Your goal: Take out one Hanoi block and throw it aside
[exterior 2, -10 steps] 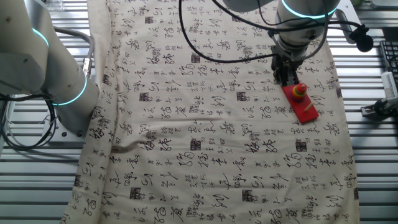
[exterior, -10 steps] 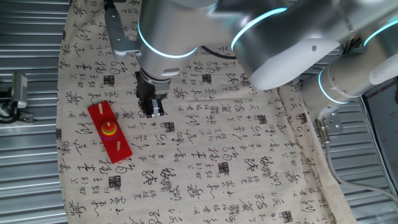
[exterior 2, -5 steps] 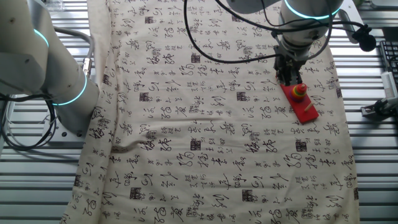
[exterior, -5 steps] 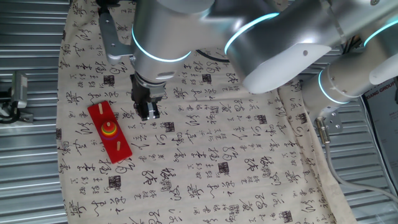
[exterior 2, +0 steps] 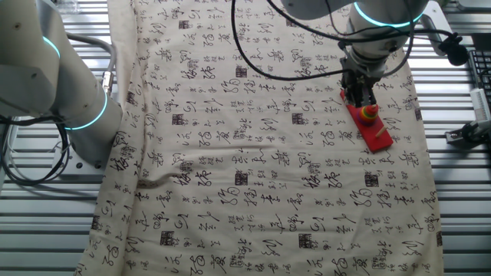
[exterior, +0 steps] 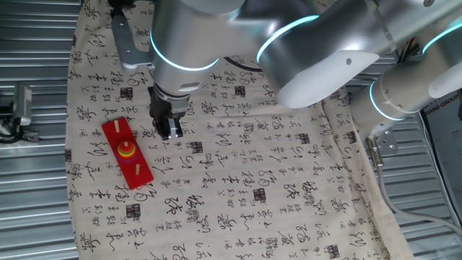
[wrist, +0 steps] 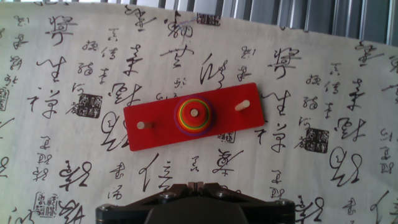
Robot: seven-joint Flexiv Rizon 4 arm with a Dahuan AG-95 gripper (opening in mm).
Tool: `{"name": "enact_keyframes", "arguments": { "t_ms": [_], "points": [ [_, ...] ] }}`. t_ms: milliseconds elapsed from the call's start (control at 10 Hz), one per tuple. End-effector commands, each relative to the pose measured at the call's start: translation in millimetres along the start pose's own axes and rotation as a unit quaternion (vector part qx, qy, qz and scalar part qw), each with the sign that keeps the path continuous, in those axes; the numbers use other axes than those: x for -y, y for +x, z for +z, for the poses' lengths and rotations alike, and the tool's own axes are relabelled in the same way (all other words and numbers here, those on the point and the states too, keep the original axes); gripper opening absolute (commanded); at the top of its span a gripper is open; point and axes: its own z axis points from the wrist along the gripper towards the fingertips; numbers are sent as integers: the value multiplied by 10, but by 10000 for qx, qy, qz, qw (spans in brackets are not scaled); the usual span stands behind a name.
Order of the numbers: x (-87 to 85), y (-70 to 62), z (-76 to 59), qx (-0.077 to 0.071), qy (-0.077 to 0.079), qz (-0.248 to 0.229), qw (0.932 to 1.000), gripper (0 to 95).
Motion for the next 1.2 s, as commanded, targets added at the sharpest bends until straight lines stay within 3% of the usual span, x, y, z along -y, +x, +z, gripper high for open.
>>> {"name": "enact_keyframes", "arguments": {
  "t_ms": [100,1200],
  "points": [
    [5,9,-4,2,-9,1,10000,0],
    [4,9,-4,3,-13,-11,10000,0]
  ]
}}
